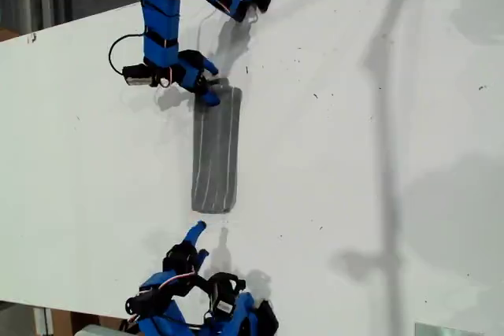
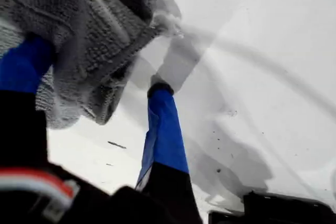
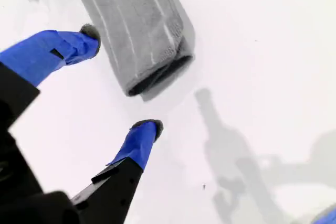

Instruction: Grasp corners of a square towel and fold twice.

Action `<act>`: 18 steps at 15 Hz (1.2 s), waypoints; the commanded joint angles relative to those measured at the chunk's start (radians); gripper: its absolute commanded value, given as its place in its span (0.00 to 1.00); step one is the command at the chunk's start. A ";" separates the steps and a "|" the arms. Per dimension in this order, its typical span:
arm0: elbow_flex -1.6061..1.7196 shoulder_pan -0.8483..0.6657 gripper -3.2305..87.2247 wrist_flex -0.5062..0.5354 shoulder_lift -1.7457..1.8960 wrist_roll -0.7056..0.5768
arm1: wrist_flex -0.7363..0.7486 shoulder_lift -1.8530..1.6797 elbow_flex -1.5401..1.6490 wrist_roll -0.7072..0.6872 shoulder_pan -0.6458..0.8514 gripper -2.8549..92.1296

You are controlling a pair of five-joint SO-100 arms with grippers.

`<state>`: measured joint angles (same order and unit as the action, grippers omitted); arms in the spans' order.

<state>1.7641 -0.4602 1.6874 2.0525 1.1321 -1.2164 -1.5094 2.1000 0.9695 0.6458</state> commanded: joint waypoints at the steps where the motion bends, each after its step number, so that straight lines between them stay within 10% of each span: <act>1: 0.081 -0.026 0.37 -0.026 0.107 0.023 | -0.006 -0.209 0.199 0.040 0.118 0.03; 6: 0.103 0.005 0.37 -0.043 0.130 0.034 | -0.276 -0.669 0.097 0.331 -0.080 0.03; 13: 0.184 0.035 0.37 -0.083 0.221 0.075 | -0.261 0.330 -1.132 -0.020 -0.121 0.03; 18: 0.275 0.031 0.37 -0.144 0.236 0.089 | 0.032 0.365 -1.177 -0.253 -0.259 0.03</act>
<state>2.0417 -0.4357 1.5601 2.2718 1.2134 -1.2456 -1.0891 0.9956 0.7655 0.4403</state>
